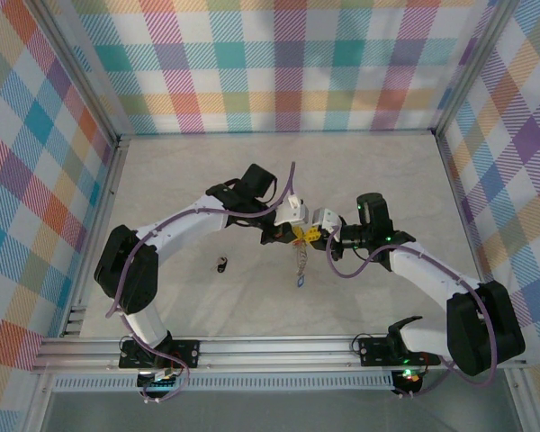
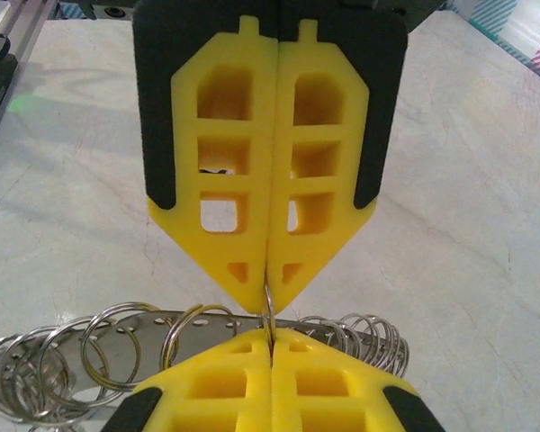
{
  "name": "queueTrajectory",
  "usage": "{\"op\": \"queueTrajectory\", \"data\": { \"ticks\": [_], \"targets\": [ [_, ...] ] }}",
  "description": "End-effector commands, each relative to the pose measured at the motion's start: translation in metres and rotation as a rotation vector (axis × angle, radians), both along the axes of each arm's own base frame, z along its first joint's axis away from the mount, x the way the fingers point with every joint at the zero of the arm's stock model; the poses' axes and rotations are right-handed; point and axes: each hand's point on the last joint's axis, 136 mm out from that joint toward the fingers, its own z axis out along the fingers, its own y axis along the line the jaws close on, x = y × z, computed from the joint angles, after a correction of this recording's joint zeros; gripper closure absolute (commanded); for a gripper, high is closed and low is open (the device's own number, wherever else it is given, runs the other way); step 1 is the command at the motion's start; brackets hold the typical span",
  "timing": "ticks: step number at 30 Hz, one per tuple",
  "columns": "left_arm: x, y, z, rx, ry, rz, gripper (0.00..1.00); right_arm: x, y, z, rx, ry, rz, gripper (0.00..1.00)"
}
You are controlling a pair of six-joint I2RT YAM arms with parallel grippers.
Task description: Put the keys on the keyring
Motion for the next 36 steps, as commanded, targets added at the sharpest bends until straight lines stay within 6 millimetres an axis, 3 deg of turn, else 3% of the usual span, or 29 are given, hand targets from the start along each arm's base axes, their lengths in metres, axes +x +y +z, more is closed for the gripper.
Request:
{"op": "queueTrajectory", "data": {
  "ticks": [1,8,10,13,20,23,28,31,36],
  "targets": [
    [-0.008,-0.007,0.006,-0.011,-0.009,-0.037,1.0,0.0,0.007,0.021,0.059,-0.05,0.054,1.0],
    [-0.009,-0.006,0.011,-0.021,-0.041,-0.034,1.0,-0.001,0.007,0.024,0.066,-0.047,0.054,0.99],
    [-0.009,-0.004,0.011,-0.019,-0.059,-0.033,1.0,-0.001,0.007,0.023,0.066,-0.045,0.051,0.7],
    [-0.007,0.001,0.012,-0.01,-0.092,-0.019,1.0,-0.003,0.005,0.024,0.053,-0.057,0.048,0.61],
    [-0.007,0.011,0.024,-0.009,-0.183,-0.019,1.0,-0.008,0.003,0.028,0.042,-0.067,0.063,0.59],
    [-0.006,0.012,0.03,-0.018,-0.195,-0.01,1.0,-0.008,0.002,0.031,0.05,-0.084,0.049,0.52],
    [-0.001,0.017,0.042,-0.048,-0.228,0.045,1.0,-0.008,0.0,0.04,0.064,-0.123,0.03,0.51],
    [0.006,0.03,0.045,-0.046,-0.219,0.09,1.0,0.002,-0.002,0.042,0.065,-0.118,-0.029,0.5],
    [0.029,0.065,0.058,-0.067,-0.205,0.235,1.0,0.023,-0.003,0.044,0.067,-0.092,-0.13,0.57]
  ]
}}
